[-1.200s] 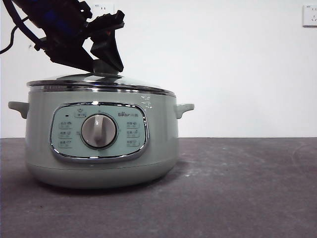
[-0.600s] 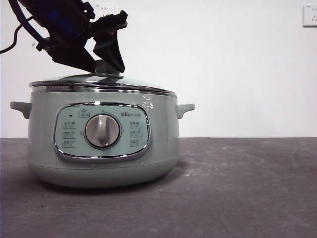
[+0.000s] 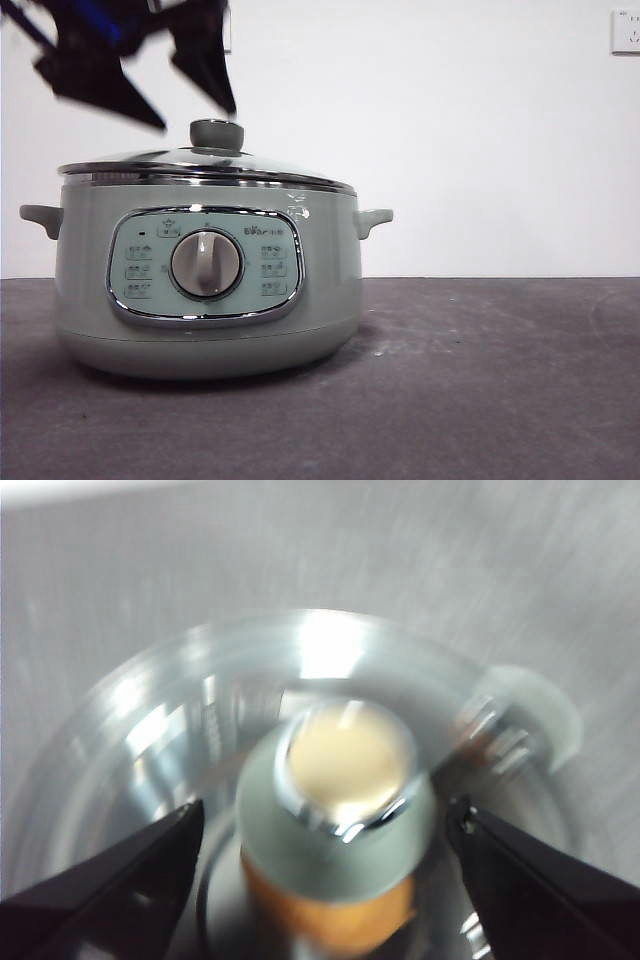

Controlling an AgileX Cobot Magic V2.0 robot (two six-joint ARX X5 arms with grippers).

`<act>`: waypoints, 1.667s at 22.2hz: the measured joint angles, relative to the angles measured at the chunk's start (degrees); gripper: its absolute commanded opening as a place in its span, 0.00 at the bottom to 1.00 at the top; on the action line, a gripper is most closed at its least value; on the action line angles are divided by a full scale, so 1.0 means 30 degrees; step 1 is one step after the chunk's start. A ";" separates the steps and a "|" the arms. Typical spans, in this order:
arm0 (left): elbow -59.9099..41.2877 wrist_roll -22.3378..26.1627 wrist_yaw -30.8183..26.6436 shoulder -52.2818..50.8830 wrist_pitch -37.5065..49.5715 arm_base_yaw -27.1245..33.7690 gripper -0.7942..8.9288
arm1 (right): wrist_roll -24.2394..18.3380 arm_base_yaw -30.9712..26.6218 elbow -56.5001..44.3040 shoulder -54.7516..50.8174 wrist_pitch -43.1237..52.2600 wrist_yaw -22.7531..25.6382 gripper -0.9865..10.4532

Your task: Pick up the potato,open the lid,put the potato in the pot,close the lid

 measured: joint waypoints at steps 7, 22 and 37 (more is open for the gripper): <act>0.0459 -0.0051 0.0605 -0.6987 -0.1902 -0.0794 0.24 | -0.0182 0.0000 -0.4167 -0.2732 0.4036 0.0998 0.19; -0.4983 0.1180 -0.0729 -1.3041 -0.2616 -0.1530 0.07 | -0.0197 0.0051 -2.1005 -1.1489 1.8039 0.1005 0.07; -0.6462 0.0437 -0.0546 -1.2233 -0.5391 -0.1676 0.08 | 0.0015 0.0051 -2.1573 -1.1256 1.7668 0.0991 0.09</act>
